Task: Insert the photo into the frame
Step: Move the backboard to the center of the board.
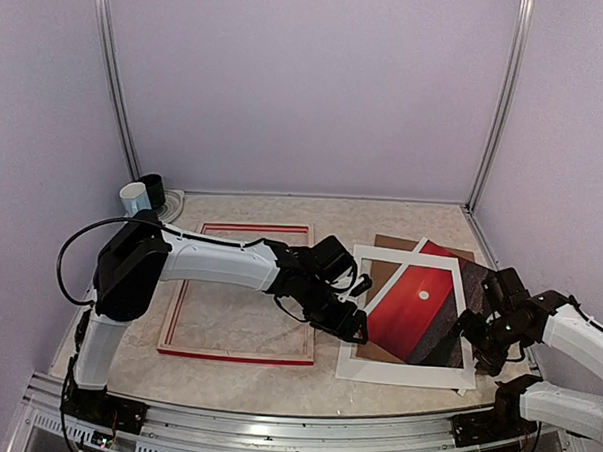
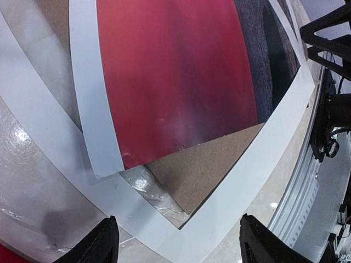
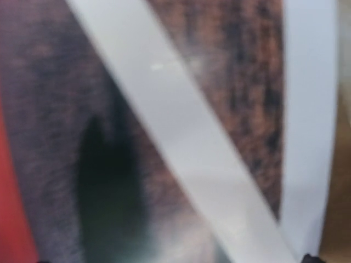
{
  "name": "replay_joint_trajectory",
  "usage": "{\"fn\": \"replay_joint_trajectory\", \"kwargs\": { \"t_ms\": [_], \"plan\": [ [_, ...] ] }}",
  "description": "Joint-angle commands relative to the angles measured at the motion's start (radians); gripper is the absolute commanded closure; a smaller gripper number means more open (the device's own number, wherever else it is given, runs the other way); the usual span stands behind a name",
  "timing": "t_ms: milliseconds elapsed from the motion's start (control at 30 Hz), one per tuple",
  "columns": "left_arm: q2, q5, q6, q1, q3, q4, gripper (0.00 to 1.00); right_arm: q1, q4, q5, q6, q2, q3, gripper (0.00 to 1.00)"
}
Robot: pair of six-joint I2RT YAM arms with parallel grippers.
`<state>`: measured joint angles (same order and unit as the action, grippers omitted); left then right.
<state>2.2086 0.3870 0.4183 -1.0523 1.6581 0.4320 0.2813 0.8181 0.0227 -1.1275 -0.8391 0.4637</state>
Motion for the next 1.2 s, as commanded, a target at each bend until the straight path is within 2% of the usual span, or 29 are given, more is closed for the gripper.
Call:
{"fn": "replay_joint_trajectory", "kwargs": {
  "t_ms": [0,300,500,867,1167],
  "plan": [
    [0.042,0.002,-0.015,-0.011,0.009,-0.023,0.25,0.01,0.023,-0.084,-0.016,-0.052,0.043,0.01],
    [0.097,-0.033,0.039,0.007,0.025,-0.011,0.25,0.01,0.012,-0.122,-0.017,-0.107,0.053,0.01],
    [0.118,-0.061,0.07,0.028,0.021,-0.01,0.25,0.017,-0.018,-0.041,-0.004,-0.129,0.017,0.01],
    [0.115,-0.086,0.094,0.038,-0.017,-0.028,0.25,0.112,-0.012,-0.024,-0.051,-0.181,0.015,0.01],
    [0.059,-0.138,0.136,0.097,-0.04,-0.076,0.24,0.124,-0.182,0.028,-0.07,-0.244,-0.023,0.01]
  ]
}}
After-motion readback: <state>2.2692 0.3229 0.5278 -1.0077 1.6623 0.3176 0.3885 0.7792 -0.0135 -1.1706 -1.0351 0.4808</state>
